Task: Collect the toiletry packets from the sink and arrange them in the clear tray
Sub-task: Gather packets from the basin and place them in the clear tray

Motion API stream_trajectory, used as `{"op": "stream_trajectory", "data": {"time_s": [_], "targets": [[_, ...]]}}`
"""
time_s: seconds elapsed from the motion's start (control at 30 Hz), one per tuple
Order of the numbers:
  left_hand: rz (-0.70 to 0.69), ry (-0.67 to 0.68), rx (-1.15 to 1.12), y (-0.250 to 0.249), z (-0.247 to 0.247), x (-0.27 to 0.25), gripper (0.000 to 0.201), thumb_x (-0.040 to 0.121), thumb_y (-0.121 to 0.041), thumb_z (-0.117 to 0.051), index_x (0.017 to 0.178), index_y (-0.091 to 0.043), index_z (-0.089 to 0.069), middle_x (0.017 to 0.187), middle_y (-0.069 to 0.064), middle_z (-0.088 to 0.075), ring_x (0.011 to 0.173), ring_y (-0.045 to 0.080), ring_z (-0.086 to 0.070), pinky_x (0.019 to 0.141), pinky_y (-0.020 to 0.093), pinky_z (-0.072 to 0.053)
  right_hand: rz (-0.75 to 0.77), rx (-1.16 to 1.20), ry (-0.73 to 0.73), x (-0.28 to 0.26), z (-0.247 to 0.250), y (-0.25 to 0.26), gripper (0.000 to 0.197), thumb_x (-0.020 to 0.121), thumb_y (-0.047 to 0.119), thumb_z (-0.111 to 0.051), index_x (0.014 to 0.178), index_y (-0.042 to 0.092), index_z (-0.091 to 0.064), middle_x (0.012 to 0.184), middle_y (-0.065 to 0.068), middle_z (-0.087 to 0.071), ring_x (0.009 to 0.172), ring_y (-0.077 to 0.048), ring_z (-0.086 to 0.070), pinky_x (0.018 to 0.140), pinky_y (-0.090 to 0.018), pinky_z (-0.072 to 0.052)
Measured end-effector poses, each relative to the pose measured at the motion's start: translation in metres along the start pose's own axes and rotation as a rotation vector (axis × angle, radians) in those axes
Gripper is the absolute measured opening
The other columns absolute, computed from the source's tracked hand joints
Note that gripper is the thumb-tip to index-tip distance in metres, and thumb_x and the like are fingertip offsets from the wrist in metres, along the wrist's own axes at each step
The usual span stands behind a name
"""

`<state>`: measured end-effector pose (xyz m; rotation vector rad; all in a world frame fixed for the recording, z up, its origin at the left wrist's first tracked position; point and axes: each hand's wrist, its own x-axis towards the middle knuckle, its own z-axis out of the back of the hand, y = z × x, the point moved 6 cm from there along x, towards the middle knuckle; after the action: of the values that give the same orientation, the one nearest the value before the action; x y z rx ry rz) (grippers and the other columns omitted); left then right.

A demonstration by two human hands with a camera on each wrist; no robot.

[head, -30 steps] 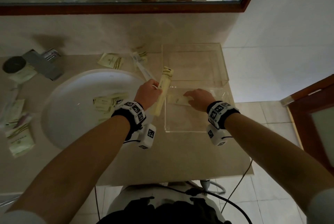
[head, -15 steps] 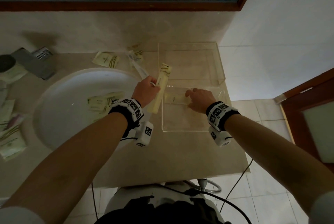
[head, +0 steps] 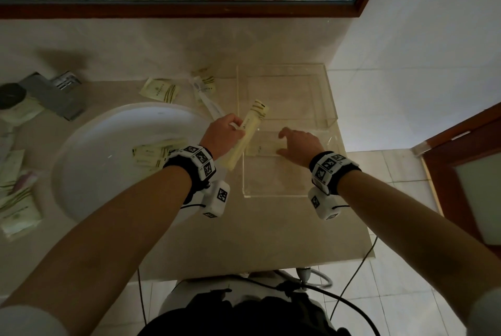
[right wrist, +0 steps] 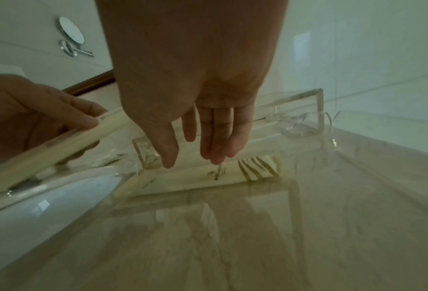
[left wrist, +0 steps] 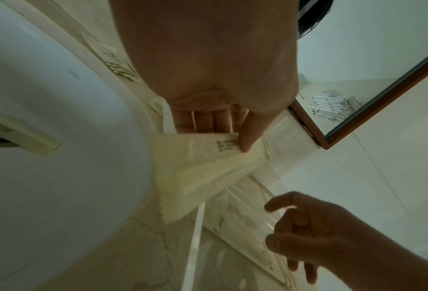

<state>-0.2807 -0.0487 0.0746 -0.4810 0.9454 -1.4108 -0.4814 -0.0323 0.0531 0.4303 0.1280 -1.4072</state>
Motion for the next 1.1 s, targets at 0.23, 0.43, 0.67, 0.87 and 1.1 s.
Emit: {"op": "stream_trajectory", "data": {"time_s": [0.23, 0.43, 0.67, 0.87, 1.1], "targets": [[-0.063, 0.164, 0.044, -0.022, -0.022, 0.001, 0.009, 0.083, -0.019, -0.067, 0.09, -0.024, -0.063, 0.076, 0.0, -0.064, 0.071, 0.019, -0.061, 0.07, 0.032, -0.052, -0.166, 0.881, -0.035, -0.009, 0.018, -0.012, 0.056, 0.086, 0.026, -0.067, 0.133, 0.022, -0.037, 0.099, -0.007, -0.066, 0.081, -0.022, -0.066, 0.064, -0.03, -0.052], [-0.135, 0.287, 0.124, -0.04, -0.053, 0.001, 0.014, 0.081, -0.018, -0.071, 0.093, -0.023, -0.066, 0.064, -0.005, -0.056, 0.062, 0.016, -0.053, 0.067, 0.029, -0.045, -0.25, 0.969, -0.022, -0.021, 0.015, -0.032, 0.008, 0.092, 0.016, -0.06, 0.098, 0.01, -0.059, 0.071, -0.005, -0.064, 0.056, -0.016, -0.058, 0.046, -0.025, -0.041], [-0.179, 0.416, 0.52, -0.043, -0.086, -0.005, 0.051, 0.077, -0.033, -0.072, 0.12, -0.025, -0.045, 0.103, 0.0, -0.058, 0.09, 0.021, -0.058, 0.078, 0.035, -0.048, -0.43, 0.935, 0.102, -0.045, -0.007, -0.057, 0.018, 0.095, 0.017, -0.049, 0.088, 0.004, -0.059, 0.071, -0.007, -0.067, 0.053, -0.016, -0.06, 0.048, -0.022, -0.04], [-0.294, 0.428, 0.763, -0.046, -0.101, -0.007, 0.048, 0.082, -0.028, -0.063, 0.123, -0.021, -0.04, 0.117, 0.002, -0.057, 0.093, 0.021, -0.055, 0.075, 0.032, -0.044, -0.489, 0.821, 0.148, -0.047, -0.02, -0.065, 0.027, 0.095, 0.029, -0.051, 0.09, 0.005, -0.061, 0.072, -0.006, -0.069, 0.057, -0.017, -0.063, 0.053, -0.023, -0.044], [-0.402, 0.46, 0.919, -0.04, -0.11, -0.01, 0.048, 0.085, -0.031, -0.06, 0.128, -0.018, -0.042, 0.125, 0.005, -0.054, 0.106, 0.023, -0.055, 0.081, 0.035, -0.043, -0.496, 0.676, 0.203, -0.045, -0.029, -0.067, 0.029, 0.091, 0.028, -0.06, 0.101, 0.001, -0.059, 0.069, -0.007, -0.067, 0.049, -0.016, -0.063, 0.041, -0.019, -0.043]]}}
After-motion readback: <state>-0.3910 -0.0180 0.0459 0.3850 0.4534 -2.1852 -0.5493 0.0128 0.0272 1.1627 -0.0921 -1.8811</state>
